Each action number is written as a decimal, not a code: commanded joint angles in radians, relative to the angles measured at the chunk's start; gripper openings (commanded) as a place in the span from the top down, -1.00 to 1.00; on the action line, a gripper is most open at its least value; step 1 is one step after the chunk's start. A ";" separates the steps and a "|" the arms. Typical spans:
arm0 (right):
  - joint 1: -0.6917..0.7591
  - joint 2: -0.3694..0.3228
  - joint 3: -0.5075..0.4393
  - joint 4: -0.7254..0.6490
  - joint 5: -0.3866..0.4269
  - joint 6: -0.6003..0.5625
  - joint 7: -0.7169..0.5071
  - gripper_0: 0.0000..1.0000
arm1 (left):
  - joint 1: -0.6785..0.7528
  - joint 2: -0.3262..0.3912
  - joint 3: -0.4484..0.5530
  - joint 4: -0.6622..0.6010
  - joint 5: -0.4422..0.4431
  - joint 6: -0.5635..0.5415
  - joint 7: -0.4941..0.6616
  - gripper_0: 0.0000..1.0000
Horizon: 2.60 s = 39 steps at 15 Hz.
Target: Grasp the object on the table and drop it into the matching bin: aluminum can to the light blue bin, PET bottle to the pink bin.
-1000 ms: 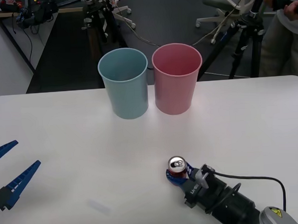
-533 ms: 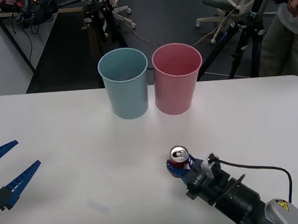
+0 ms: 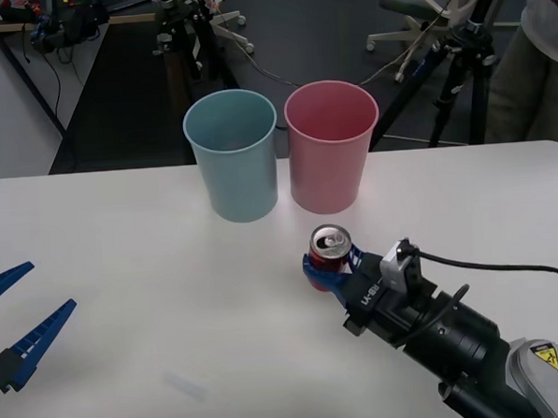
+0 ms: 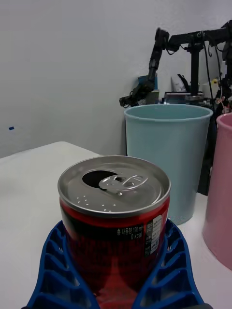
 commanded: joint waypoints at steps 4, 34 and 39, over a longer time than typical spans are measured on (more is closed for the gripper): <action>-0.093 0.001 0.009 -0.075 0.094 0.036 -0.190 1.00 | 0.000 0.000 0.000 0.000 0.000 0.000 0.000 -1.00; -1.049 0.221 0.209 0.825 0.246 0.646 -0.487 1.00 | 0.000 0.000 0.000 0.000 0.000 0.000 0.000 -1.00; -1.050 0.221 0.210 0.843 0.241 0.641 -0.487 -1.00 | 0.000 0.000 0.000 0.000 0.000 0.000 0.000 -1.00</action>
